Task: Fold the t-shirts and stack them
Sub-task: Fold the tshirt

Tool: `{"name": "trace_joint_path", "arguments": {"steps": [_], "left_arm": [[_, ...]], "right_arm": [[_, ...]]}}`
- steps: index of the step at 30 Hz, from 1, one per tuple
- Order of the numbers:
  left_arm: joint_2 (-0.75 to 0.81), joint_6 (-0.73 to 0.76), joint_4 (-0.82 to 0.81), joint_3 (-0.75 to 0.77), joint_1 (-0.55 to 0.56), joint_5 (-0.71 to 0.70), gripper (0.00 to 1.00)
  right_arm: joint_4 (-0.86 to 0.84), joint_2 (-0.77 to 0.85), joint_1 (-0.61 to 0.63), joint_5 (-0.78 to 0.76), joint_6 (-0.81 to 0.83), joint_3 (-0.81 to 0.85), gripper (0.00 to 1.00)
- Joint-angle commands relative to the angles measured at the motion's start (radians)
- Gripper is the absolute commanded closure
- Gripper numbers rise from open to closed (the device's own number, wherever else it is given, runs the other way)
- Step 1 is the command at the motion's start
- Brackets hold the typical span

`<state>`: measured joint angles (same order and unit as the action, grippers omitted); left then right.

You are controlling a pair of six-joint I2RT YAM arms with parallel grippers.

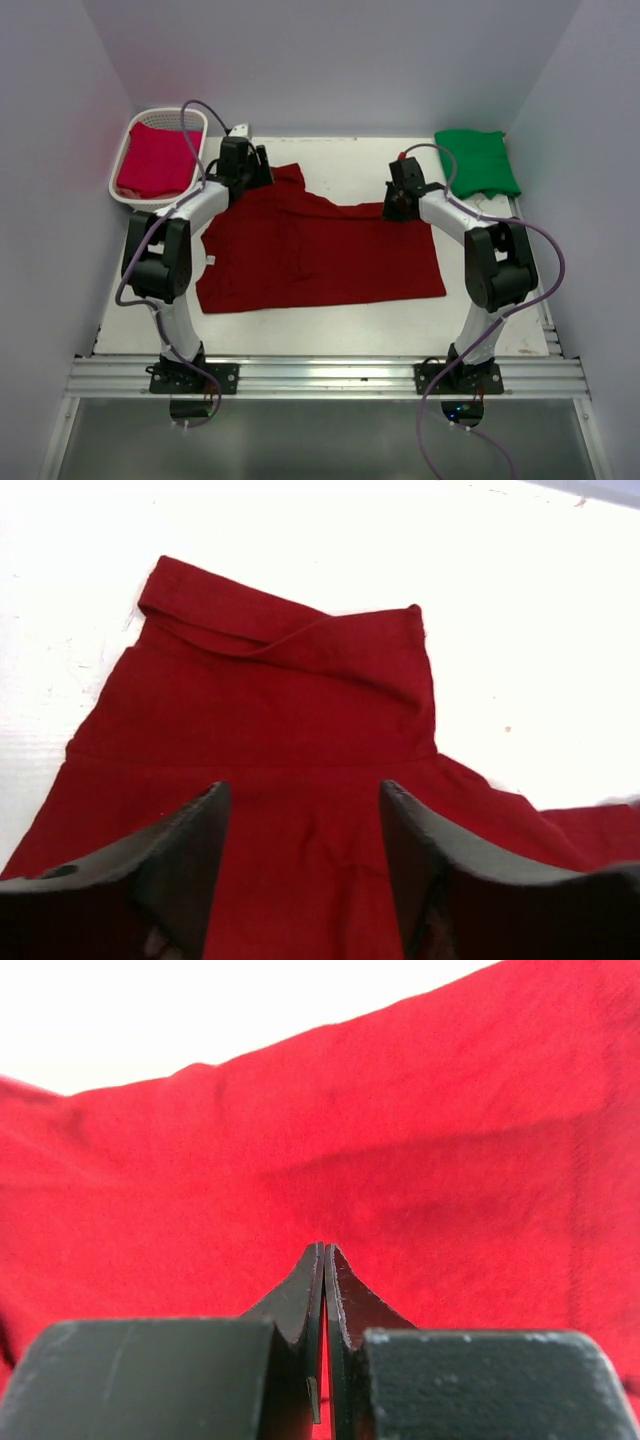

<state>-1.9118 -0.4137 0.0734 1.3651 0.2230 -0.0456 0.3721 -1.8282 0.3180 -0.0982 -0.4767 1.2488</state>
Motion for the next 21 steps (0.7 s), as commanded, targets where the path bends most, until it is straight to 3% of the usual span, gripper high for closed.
{"name": "trace_joint_path", "arguments": {"steps": [1,2,3,6,14,21], "left_arm": [[0.046,-0.037,-0.109,-0.096,-0.008,0.041,0.38],[0.046,-0.033,-0.112,-0.109,-0.008,0.07,0.44],[0.039,-0.028,-0.118,-0.121,-0.008,0.078,0.65],[0.01,-0.027,-0.1,-0.142,-0.008,0.07,1.0],[-0.052,-0.039,-0.089,-0.175,-0.008,0.05,1.0],[-0.055,-0.048,-0.077,-0.198,-0.008,0.016,1.0]], "right_arm": [[-0.045,-0.016,-0.036,-0.06,0.004,0.078,1.0],[-0.042,-0.02,-0.046,-0.061,-0.002,0.09,1.0],[-0.044,-0.035,-0.071,-0.061,-0.008,0.11,1.0],[-0.042,-0.062,-0.112,-0.069,-0.026,0.159,1.0],[0.02,-0.226,-0.14,-0.103,0.01,0.331,1.0],[0.036,-0.273,-0.154,-0.097,-0.017,0.311,1.0]]}}
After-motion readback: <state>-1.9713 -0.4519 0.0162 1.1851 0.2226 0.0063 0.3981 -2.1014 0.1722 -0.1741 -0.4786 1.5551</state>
